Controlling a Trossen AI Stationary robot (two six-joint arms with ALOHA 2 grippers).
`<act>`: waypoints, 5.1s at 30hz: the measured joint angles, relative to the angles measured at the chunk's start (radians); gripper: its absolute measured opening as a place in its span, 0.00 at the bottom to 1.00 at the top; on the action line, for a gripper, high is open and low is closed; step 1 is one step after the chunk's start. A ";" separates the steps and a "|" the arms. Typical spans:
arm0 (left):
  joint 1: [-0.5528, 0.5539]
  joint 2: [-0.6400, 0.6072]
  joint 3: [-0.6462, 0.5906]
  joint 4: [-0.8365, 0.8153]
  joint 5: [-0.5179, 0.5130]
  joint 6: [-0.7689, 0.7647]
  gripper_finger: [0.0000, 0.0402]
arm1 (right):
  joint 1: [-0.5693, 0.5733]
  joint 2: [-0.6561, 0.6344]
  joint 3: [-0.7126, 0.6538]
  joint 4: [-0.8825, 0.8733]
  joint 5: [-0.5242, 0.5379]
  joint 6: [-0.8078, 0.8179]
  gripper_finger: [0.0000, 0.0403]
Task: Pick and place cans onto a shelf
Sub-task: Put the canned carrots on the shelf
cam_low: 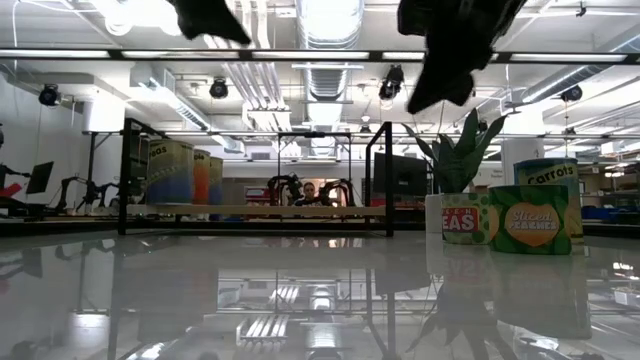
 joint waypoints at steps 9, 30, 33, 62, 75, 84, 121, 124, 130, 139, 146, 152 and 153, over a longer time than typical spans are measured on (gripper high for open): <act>-0.148 -0.021 -0.015 0.111 -0.005 0.047 0.00 | 0.039 0.031 0.143 -0.577 -0.006 0.354 0.03; -0.153 -0.015 -0.018 0.115 -0.007 0.074 0.00 | 0.001 0.024 0.052 -0.787 0.111 0.376 0.29; -0.153 -0.015 -0.018 0.115 -0.007 0.074 0.00 | 0.000 0.024 0.028 -0.764 0.113 0.371 0.35; -0.153 -0.017 -0.018 0.114 -0.008 0.077 0.00 | 0.000 0.010 0.075 -0.789 0.160 0.307 0.02; -0.152 -0.024 -0.021 0.115 -0.009 0.112 0.00 | 0.002 0.010 0.250 -0.834 0.211 0.229 0.02; -0.149 -0.098 -0.121 0.250 -0.011 0.143 0.00 | 0.005 0.026 0.399 -0.778 0.239 0.092 0.02; -0.149 -0.472 -0.373 0.449 -0.005 0.141 0.00 | -0.278 0.909 1.314 -0.455 0.213 -0.727 0.02; -0.149 -0.472 -0.373 0.449 -0.004 0.141 0.00 | -0.281 0.919 1.314 -0.455 0.212 -0.729 0.02; -0.149 -0.472 -0.373 0.449 -0.004 0.141 0.00 | -0.280 0.920 1.314 -0.451 0.212 -0.741 0.02; -0.149 -0.472 -0.373 0.450 -0.005 0.141 0.00 | -0.282 0.924 1.314 -0.449 0.212 -0.740 0.02; -0.149 -0.472 -0.373 0.450 -0.004 0.141 0.00 | -0.282 0.940 1.313 -0.434 0.203 -0.758 0.02; -0.149 -0.472 -0.373 0.449 -0.004 0.141 0.00 | -0.282 0.962 1.313 -0.427 0.204 -0.767 0.02; -0.149 -0.472 -0.373 0.449 -0.004 0.141 0.00 | -0.282 0.964 1.313 -0.427 0.204 -0.767 0.02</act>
